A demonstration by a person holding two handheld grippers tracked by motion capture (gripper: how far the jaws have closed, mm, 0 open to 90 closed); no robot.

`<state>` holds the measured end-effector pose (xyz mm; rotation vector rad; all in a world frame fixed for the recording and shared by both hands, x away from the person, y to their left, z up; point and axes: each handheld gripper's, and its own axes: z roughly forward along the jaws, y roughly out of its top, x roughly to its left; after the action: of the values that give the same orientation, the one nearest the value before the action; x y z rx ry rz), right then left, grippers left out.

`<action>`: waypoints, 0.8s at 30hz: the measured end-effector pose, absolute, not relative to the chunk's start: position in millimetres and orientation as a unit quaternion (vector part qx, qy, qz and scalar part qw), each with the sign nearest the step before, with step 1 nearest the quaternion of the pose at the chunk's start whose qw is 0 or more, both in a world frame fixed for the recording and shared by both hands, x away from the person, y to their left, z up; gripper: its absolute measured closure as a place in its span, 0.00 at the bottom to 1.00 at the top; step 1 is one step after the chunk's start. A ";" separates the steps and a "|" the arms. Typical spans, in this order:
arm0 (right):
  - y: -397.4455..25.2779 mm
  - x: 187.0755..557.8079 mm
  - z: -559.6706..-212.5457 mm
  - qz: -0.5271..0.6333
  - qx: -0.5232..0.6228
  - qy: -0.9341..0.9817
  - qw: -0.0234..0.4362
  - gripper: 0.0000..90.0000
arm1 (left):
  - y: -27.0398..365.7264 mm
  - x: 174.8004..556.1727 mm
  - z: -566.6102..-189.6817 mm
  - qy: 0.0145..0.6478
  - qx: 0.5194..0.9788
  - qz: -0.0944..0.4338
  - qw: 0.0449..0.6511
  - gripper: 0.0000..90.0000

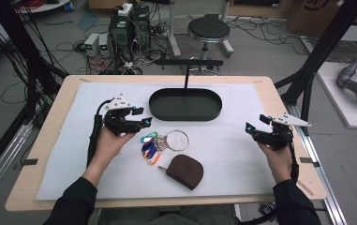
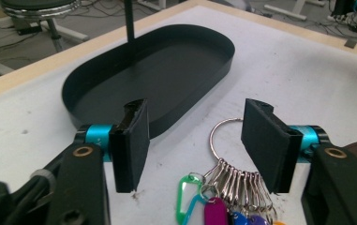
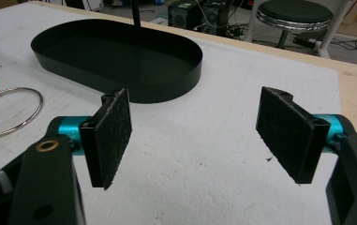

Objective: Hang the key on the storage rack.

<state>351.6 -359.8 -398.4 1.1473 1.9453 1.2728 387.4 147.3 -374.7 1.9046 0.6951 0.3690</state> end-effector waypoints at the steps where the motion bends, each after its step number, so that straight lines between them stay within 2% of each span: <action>1: -359.9 351.7 -398.5 0.472 0.425 0.723 0.271 0.30 | 144.2 388.7 -375.2 0.287 0.795 0.150 0.512 0.49; 15: -357.3 352.9 -399.8 0.469 0.420 0.730 0.268 0.30 | 109.5 408.3 -386.8 0.273 0.817 0.117 0.495 0.53; 24: -356.8 354.6 -400.9 0.467 0.416 0.734 0.264 0.30 | 92.4 419.3 -406.7 0.272 0.833 0.100 0.472 0.55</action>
<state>354.6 -356.8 -400.9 1.1257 1.9836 1.2635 419.3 92.4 -406.7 2.0393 0.6669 0.2454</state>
